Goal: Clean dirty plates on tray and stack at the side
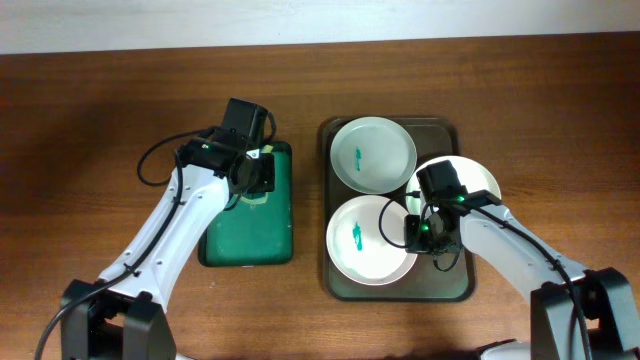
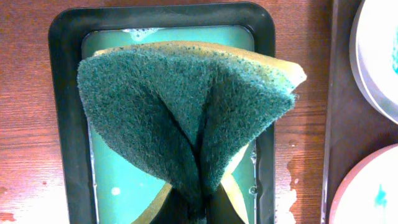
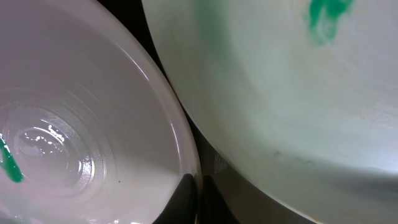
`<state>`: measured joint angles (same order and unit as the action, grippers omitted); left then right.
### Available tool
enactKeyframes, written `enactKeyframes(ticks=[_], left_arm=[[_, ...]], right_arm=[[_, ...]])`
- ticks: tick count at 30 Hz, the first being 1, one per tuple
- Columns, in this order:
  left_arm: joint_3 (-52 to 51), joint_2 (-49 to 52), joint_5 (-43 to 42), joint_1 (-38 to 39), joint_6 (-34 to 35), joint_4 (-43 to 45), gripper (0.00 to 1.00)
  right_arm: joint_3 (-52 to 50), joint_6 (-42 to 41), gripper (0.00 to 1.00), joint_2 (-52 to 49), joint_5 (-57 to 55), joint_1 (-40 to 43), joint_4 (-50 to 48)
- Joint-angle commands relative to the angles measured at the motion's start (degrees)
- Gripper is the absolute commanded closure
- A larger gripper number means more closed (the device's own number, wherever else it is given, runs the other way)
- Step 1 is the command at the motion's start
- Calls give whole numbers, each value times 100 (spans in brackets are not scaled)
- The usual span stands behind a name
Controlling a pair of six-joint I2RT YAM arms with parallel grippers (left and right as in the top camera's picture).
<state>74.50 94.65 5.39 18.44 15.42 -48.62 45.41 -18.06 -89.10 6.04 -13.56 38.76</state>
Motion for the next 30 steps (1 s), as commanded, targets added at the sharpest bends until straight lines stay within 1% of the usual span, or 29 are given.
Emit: enactKeyframes(ticks=[1, 7, 10, 11, 12, 15, 16, 19, 21, 26, 30], left_arm=[[144, -116, 81, 22, -98, 13, 100], [1005, -116, 212, 31, -94, -721, 100], [1165, -114, -702, 214, 140, -756, 100], [1165, -87, -1231, 562, 310, -763, 100], [1163, -83, -1307, 734, 459, -765, 100], [1163, -24, -1314, 1379, 1038, -758, 100], [1163, 85, -1314, 1725, 1285, -758, 100], [1163, 393, -1309, 2225, 1488, -741, 100], [1163, 828, -1311, 2514, 1738, -739, 100], [1163, 1475, -1314, 2601, 1827, -745, 100], [1163, 1709, -1290, 2597, 1827, -715, 100]], right_arm=[[-52, -28, 96, -37, -50, -42, 2], [-52, -28, 96, -37, -50, -42, 0], [-52, -28, 96, -37, -50, -42, 0], [-52, -28, 96, -37, -50, -42, 0], [-52, -28, 96, -37, -50, -42, 0], [-52, -28, 96, -37, -48, -42, 2], [-52, -28, 96, -37, -46, -42, 2], [-52, -28, 96, -37, -28, -42, 2], [-52, -28, 96, -37, -31, -42, 2], [-52, -26, 96, -37, -31, -42, 2], [-52, -26, 96, -37, -31, -42, 2]])
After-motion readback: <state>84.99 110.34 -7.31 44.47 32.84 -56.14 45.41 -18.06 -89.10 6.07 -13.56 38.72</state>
